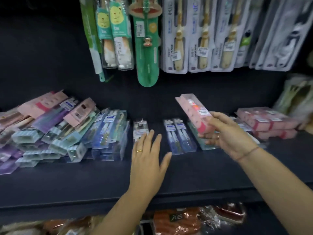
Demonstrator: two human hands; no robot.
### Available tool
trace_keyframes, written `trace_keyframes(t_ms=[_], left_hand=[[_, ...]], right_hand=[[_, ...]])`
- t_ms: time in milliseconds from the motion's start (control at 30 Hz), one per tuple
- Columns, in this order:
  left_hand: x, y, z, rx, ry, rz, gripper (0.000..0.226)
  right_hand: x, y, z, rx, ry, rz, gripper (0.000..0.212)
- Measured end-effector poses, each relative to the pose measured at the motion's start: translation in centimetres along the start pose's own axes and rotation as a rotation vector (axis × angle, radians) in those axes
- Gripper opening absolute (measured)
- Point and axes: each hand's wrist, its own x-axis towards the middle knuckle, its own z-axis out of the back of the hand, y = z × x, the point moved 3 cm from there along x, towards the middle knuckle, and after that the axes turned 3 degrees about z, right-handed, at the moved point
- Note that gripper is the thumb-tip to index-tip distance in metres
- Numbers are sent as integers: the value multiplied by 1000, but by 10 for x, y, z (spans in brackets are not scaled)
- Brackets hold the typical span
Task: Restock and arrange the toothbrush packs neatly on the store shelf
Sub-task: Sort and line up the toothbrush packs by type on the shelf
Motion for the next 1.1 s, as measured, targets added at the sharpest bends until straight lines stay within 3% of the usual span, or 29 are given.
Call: trace_keyframes(t_ms=[100,300,400,567,667,733,900,1100], left_hand=[[7,-43,-27,15,177,-101,75],[34,-111,-73,-11,298,-151,73],[40,-118,-86,26,306,-181,68],[38,-117,-85,-41,284,-204,70],[37,-116,-88,-79,312,-171,73],[38,-114,-91,-49,330,-148,73],[38,-114,-94,-40,384,-96,76],[37,-115,-90,-71,409,-71,74]], right_hand=[[-6,13,76,-32,-139,41,24],[22,17,185,-92,-396,69,18],[48,7,212,-89,-453,26,35],[75,-4,231,-115,-509,-13,53],[84,-15,242,-369,-544,29,77],[82,-14,239,-649,-569,88,66],[87,-8,231,-960,-656,188,54],[105,-11,229,-1010,-627,145,58]])
